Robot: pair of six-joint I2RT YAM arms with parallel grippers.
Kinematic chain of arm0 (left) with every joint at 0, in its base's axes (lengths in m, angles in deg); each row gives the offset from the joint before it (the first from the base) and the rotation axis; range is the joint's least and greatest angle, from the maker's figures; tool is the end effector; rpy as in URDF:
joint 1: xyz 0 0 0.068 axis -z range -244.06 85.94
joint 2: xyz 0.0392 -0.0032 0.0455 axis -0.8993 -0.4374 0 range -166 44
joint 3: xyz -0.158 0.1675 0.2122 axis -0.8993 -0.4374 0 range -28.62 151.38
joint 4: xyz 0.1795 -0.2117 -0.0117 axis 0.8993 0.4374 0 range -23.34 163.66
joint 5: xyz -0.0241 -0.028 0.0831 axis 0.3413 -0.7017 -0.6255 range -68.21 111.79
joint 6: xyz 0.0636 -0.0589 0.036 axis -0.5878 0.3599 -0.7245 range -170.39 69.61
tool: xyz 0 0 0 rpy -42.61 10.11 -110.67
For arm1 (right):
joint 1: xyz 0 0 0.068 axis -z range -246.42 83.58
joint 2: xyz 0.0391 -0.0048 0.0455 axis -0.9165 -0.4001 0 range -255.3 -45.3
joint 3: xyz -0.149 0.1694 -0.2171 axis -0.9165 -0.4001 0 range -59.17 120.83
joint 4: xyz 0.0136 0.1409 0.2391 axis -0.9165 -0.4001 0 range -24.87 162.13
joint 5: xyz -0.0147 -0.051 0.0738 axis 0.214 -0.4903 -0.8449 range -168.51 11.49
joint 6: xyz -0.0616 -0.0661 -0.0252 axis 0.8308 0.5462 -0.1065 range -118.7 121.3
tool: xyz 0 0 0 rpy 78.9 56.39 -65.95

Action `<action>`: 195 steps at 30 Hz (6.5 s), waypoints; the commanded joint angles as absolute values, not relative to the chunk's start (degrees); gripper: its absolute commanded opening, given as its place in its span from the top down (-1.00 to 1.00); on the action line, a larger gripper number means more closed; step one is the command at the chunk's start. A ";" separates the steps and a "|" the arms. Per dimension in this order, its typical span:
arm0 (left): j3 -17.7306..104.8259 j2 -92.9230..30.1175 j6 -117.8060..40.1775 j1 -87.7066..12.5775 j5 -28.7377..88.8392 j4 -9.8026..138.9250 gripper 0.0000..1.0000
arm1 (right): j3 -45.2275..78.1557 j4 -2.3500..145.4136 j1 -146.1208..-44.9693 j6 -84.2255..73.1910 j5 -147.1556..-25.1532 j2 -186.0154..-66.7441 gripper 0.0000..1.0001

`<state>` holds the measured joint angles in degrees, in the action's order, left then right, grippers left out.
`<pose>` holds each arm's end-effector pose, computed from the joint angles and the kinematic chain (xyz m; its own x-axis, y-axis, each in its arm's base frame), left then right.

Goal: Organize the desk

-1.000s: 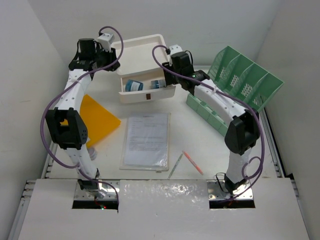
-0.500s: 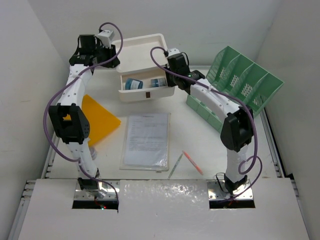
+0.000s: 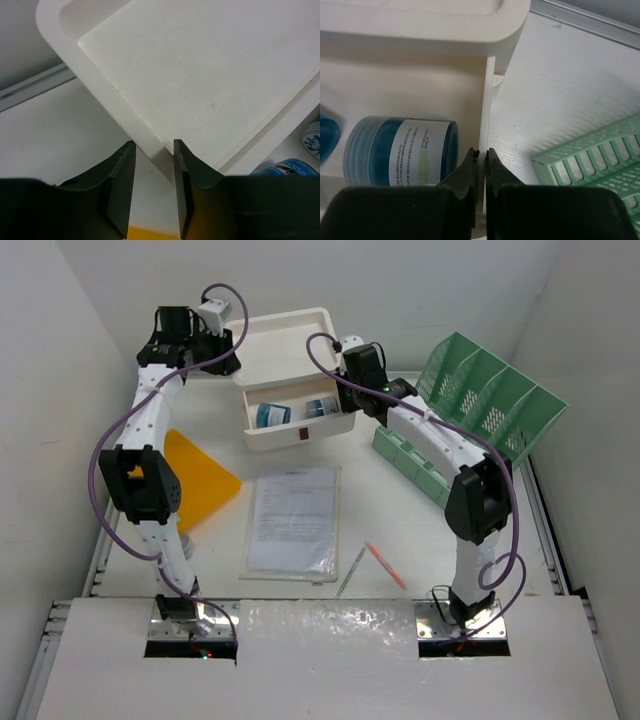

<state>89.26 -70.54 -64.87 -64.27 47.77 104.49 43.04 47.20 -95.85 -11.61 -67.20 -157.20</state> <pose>0.5292 -0.0352 0.3816 -0.4587 0.2230 -0.8601 0.4880 0.8722 -0.0341 0.4714 0.2471 0.3227 -0.5585 -0.0637 -0.8270 -0.2222 0.9721 0.0752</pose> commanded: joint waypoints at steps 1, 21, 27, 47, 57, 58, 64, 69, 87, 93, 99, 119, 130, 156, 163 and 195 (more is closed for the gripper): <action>90.99 -71.66 -67.36 -63.98 55.80 111.57 1.00 | 44.27 51.12 -96.21 -11.09 -69.11 -153.49 1.00; 93.11 -75.09 -66.65 -63.98 55.71 112.37 1.00 | 40.67 70.98 -96.83 -27.62 -58.92 -157.18 1.00; 92.76 -74.74 -66.30 -63.98 55.36 111.84 1.00 | 40.85 72.40 -97.62 -28.07 -57.51 -156.92 1.00; 82.91 -70.25 -57.69 -63.98 49.39 101.03 1.00 | 26.45 67.55 -105.69 -9.69 -51.63 -139.17 -0.32; 82.74 -70.34 -57.95 -63.98 49.39 100.94 1.00 | 13.69 79.50 -113.70 -15.92 -52.05 -140.13 -0.10; 82.82 -70.34 -57.87 -63.98 49.39 100.94 1.00 | 13.60 79.86 -113.79 -16.28 -52.41 -141.35 -0.06; 83.09 -70.87 -57.51 -63.98 49.65 100.85 1.00 | 16.50 81.70 -113.79 -17.69 -54.96 -146.98 -0.03; 83.09 -70.78 -57.78 -63.98 49.83 100.94 1.00 | 18.61 84.08 -113.70 -16.72 -50.74 -150.24 0.06; 83.18 -71.05 -59.01 -63.98 51.06 101.21 1.00 | 21.86 91.29 -112.65 -14.52 -45.64 -153.40 0.92; 83.09 -71.13 -58.92 -63.98 51.59 101.20 1.00 | 23.18 93.74 -112.39 -14.88 -44.76 -154.46 1.00; 83.26 -71.66 -59.36 -63.98 51.50 101.47 1.00 | 26.60 94.37 -111.95 -12.42 -43.80 -155.25 1.00; 87.75 -73.42 -60.33 -63.98 53.96 104.54 1.00 | 34.00 98.84 -109.22 -14.87 -49.33 -160.79 1.00; 87.04 -74.12 -57.51 -63.98 58.08 103.49 1.00 | 33.63 104.38 -110.27 -21.11 -51.71 -161.22 1.00; 88.27 -74.65 -60.06 -63.98 56.86 104.46 1.00 | 51.40 101.83 -104.12 -17.95 -56.02 -177.14 1.00; 88.45 -75.09 -59.62 -63.98 57.91 104.02 1.00 | 44.90 103.34 -103.86 -13.04 -55.83 -171.87 0.83; 85.81 -72.45 -62.35 -66.88 60.29 105.43 1.00 | 72.75 67.98 -89.45 -21.37 -73.33 -178.80 -0.24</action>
<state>88.43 -71.81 -63.56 -68.66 59.33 100.75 70.74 70.13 -91.52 -18.34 -71.73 -173.44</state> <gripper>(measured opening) 0.026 0.630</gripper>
